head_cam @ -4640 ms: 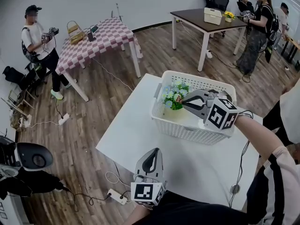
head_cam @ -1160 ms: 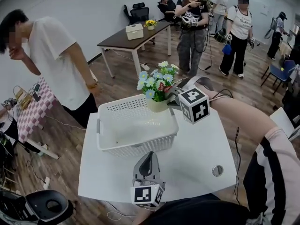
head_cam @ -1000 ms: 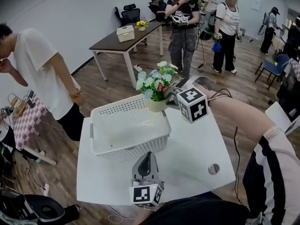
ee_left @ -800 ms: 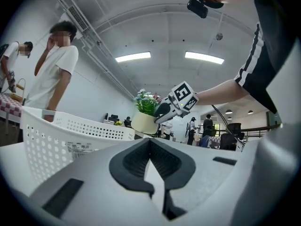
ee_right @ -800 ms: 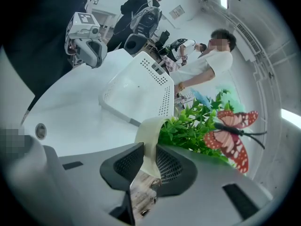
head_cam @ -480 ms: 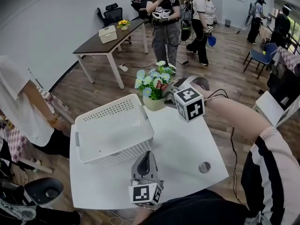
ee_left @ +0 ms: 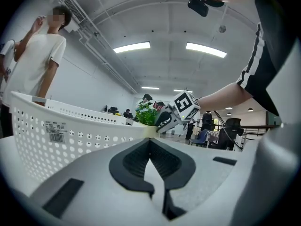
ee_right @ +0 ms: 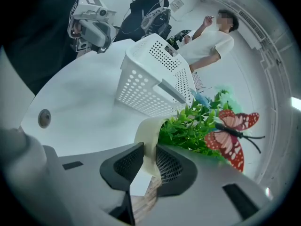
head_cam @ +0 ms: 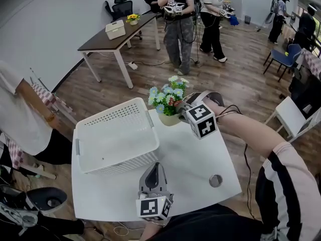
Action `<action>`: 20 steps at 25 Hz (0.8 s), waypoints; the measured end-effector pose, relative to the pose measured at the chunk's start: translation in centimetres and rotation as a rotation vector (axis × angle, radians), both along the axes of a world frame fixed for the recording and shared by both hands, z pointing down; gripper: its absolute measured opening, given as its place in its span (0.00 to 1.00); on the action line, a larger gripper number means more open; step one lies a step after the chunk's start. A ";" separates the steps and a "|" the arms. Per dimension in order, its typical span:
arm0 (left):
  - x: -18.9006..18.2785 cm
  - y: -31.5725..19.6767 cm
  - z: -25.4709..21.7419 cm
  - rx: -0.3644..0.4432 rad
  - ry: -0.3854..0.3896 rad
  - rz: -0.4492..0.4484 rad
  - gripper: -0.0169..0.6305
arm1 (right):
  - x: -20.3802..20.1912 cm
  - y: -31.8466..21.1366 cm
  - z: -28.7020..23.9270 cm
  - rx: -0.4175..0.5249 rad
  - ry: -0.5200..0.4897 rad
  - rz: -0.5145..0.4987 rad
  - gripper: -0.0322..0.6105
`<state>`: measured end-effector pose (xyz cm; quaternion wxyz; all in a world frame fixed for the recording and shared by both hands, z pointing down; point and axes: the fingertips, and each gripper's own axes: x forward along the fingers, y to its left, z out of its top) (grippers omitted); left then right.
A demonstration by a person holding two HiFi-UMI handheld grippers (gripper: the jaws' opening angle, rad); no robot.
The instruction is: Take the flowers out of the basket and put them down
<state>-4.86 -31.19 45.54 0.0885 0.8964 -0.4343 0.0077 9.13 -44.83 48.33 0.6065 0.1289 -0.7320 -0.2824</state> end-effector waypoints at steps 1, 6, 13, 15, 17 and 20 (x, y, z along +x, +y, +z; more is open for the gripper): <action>0.0 0.1 0.1 -0.004 -0.004 -0.006 0.03 | 0.0 0.0 0.6 -0.007 0.000 -0.002 0.19; -0.1 0.3 1.0 -0.022 -0.024 -0.031 0.03 | 0.0 0.0 3.3 -0.021 0.015 -0.018 0.19; -0.4 0.2 1.5 -0.034 -0.034 -0.063 0.03 | 0.0 -0.5 7.0 -0.038 0.033 -0.030 0.19; -0.5 0.1 1.7 -0.040 -0.037 -0.072 0.03 | 0.3 -0.5 8.1 -0.054 0.035 -0.022 0.19; -0.7 0.0 2.1 -0.045 -0.041 -0.080 0.03 | 0.5 -0.6 9.1 -0.063 0.038 -0.016 0.19; -1.1 -0.2 2.6 -0.053 -0.051 -0.089 0.03 | 0.4 -0.8 10.2 -0.073 0.040 -0.013 0.19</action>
